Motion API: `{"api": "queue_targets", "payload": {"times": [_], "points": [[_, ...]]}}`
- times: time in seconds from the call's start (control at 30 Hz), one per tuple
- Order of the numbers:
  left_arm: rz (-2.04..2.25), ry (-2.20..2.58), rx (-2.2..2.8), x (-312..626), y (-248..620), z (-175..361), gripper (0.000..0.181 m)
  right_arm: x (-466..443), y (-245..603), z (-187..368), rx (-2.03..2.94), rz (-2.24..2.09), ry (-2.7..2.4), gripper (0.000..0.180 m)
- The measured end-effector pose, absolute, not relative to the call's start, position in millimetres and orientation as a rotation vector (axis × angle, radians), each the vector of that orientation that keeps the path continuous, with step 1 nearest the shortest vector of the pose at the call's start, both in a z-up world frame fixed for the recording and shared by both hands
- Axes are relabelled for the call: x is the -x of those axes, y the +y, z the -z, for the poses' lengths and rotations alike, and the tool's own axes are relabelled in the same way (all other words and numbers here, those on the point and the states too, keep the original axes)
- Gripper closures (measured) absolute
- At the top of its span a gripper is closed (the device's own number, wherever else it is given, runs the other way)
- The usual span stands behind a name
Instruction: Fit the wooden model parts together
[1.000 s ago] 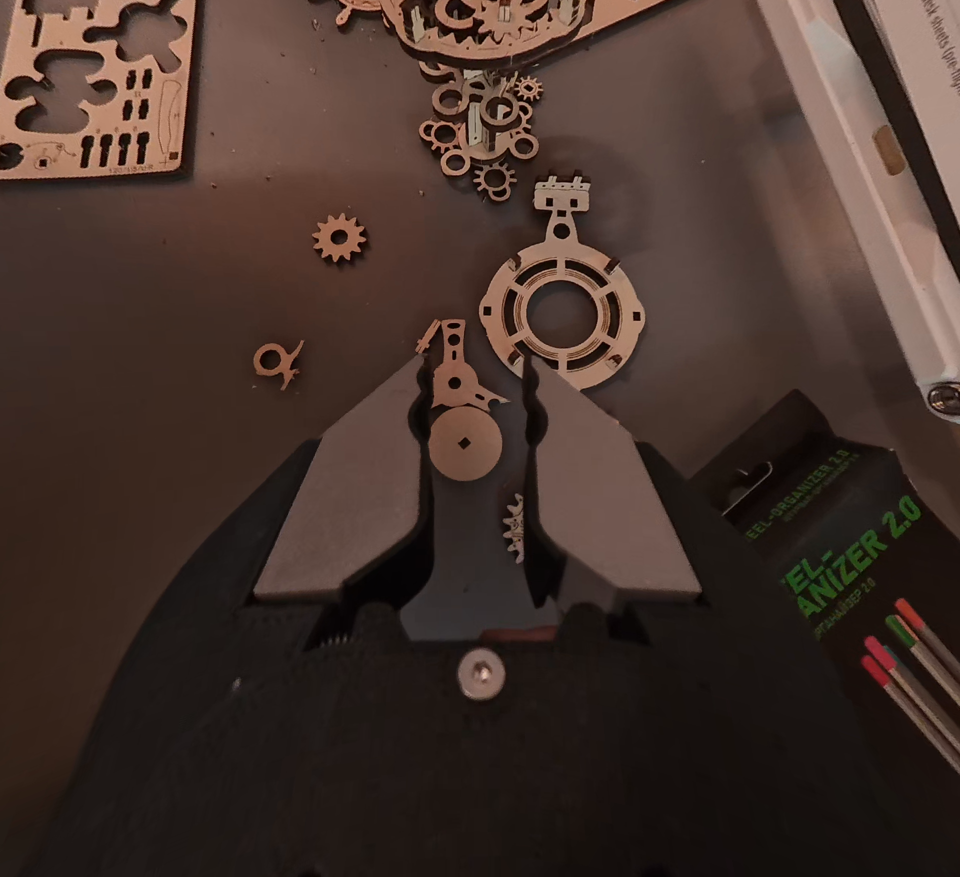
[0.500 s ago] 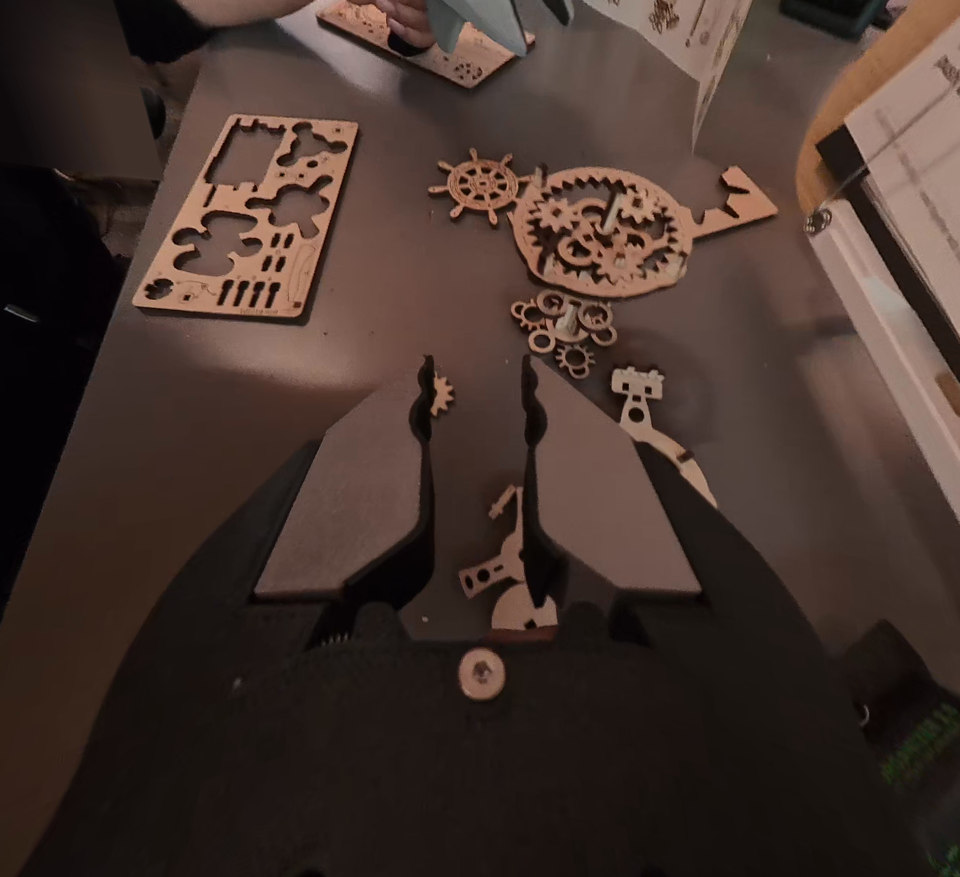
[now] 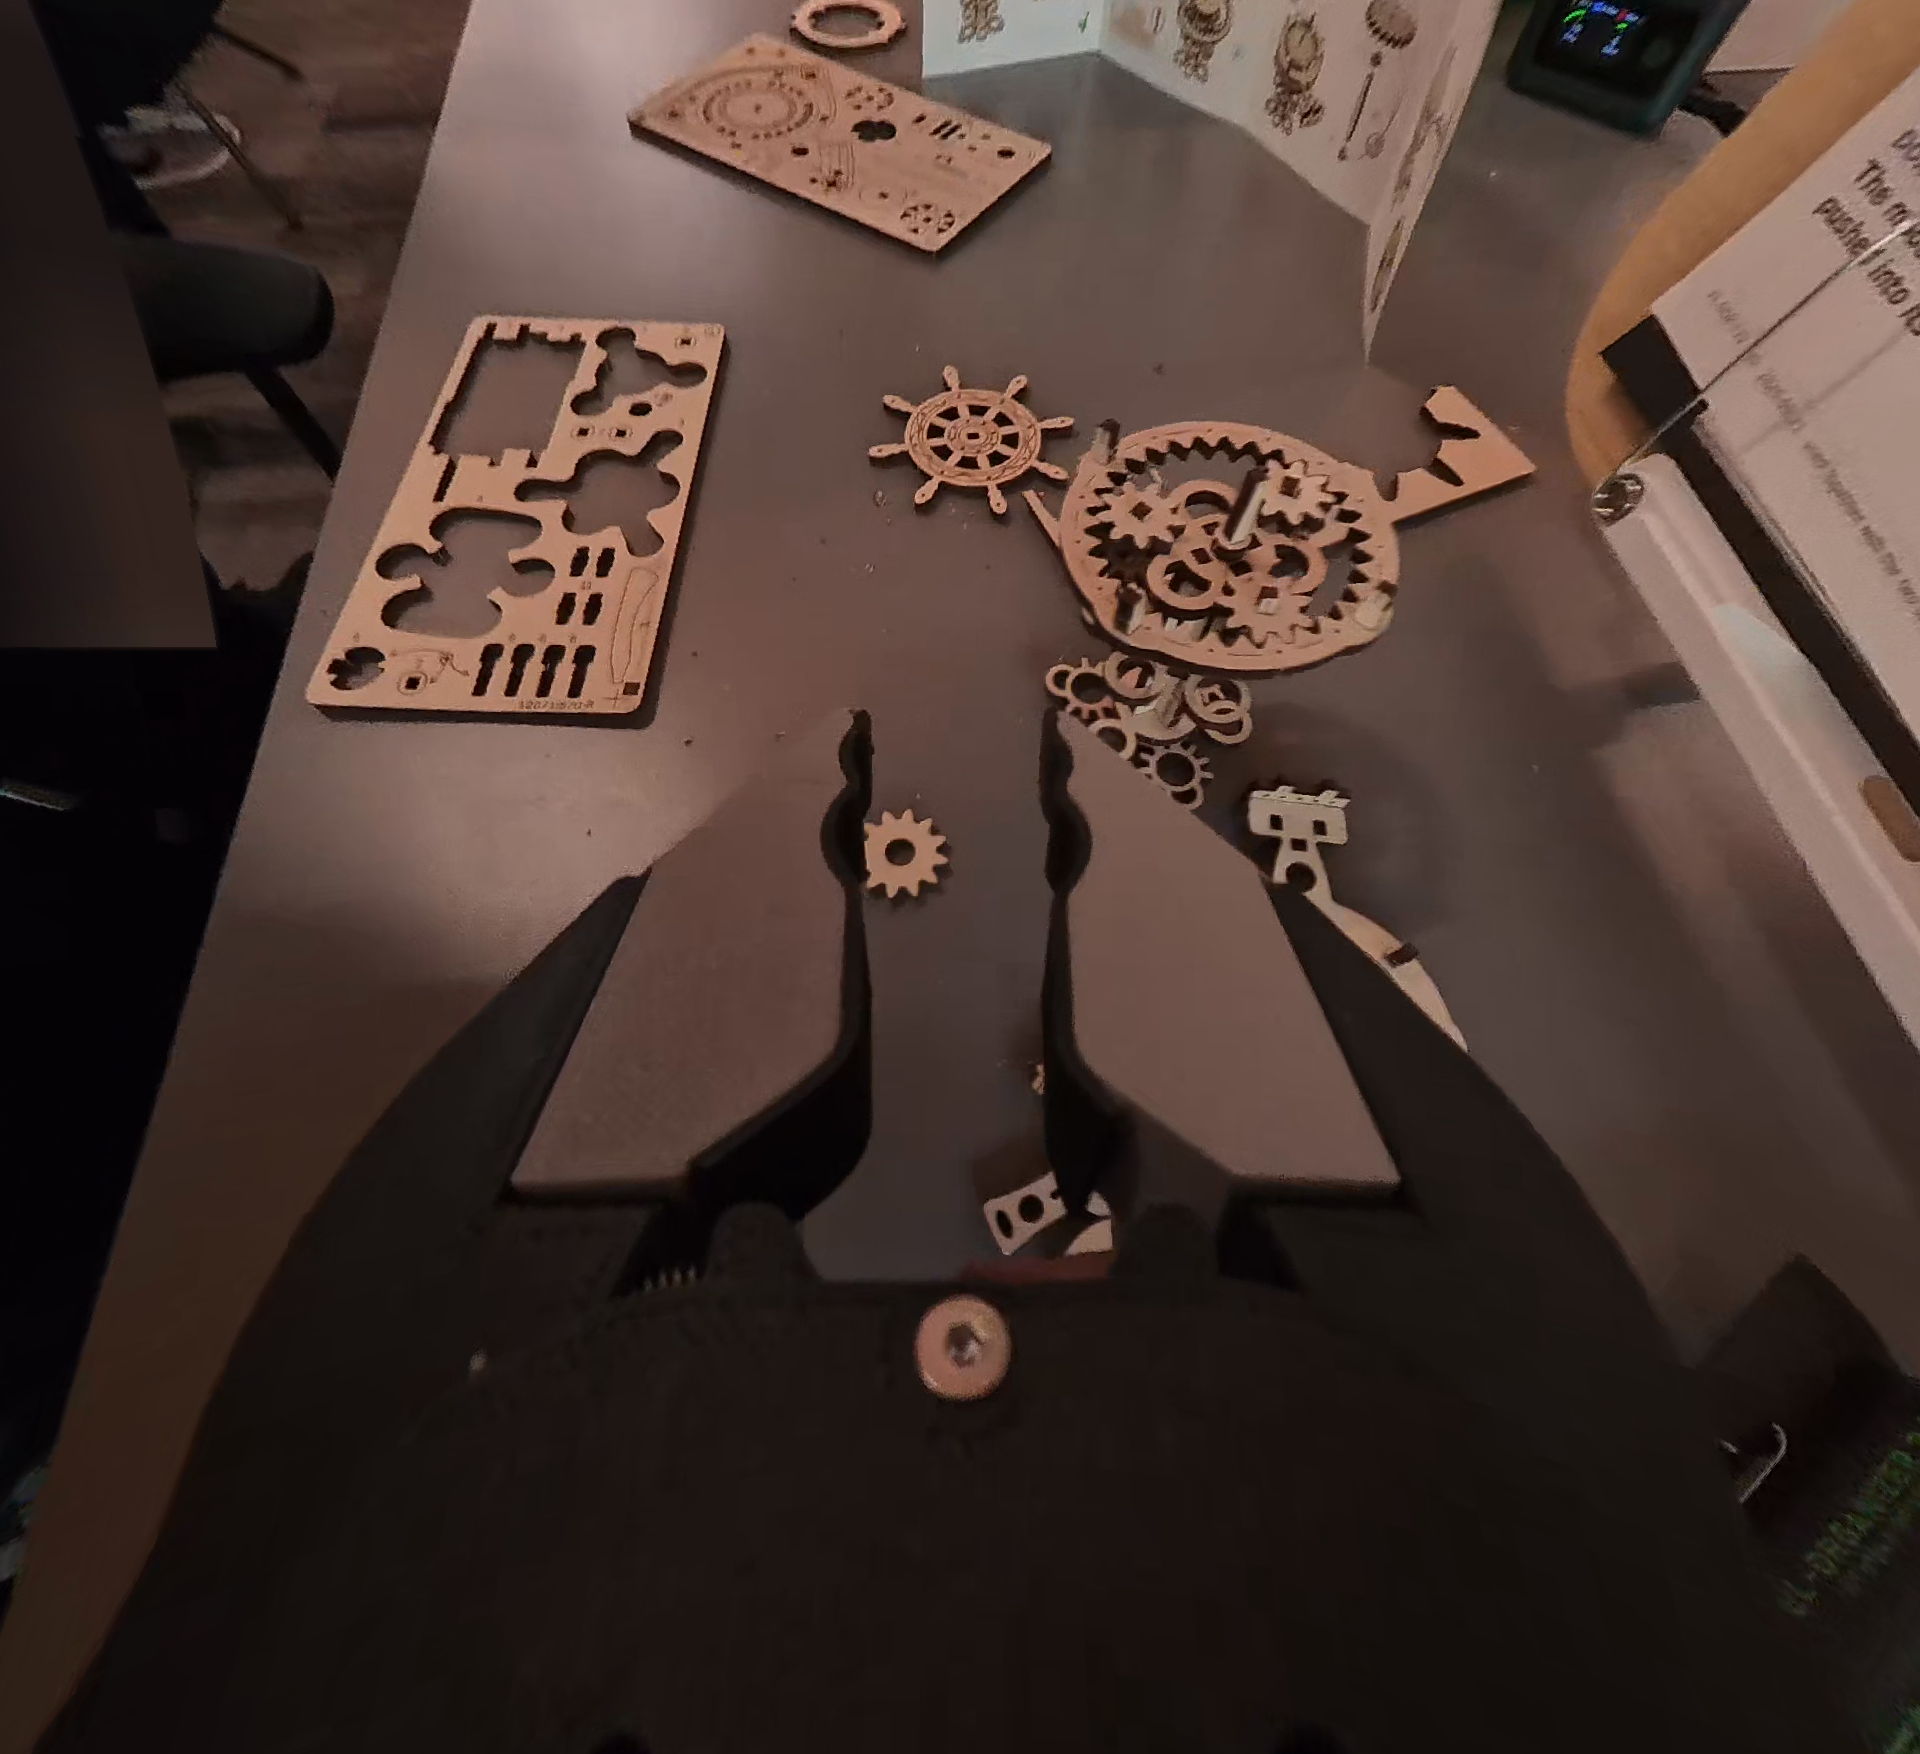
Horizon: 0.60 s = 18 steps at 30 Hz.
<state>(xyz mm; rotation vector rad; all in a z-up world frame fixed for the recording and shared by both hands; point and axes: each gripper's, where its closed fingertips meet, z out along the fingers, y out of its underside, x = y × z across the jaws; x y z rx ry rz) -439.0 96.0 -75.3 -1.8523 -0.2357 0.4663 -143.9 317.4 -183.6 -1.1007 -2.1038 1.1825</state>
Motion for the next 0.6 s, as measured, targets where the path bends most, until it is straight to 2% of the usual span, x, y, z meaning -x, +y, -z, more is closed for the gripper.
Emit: {"api": "queue_targets", "payload": {"times": [0.27,0.33,0.6], "points": [[-0.726,-0.526,1.92,505.1,-30.3,81.8,0.149,143.6,319.4,174.3,1.083,-1.18,-2.064,0.151],[-0.681,-0.571,1.918,505.0,-52.0,85.6,0.149,144.3,322.9,167.8,1.082,-1.196,-2.027,0.152],[-0.462,-0.436,1.981,455.0,-31.6,126.8,0.15,150.3,336.7,159.2,1.123,-1.238,-1.916,0.152]]}}
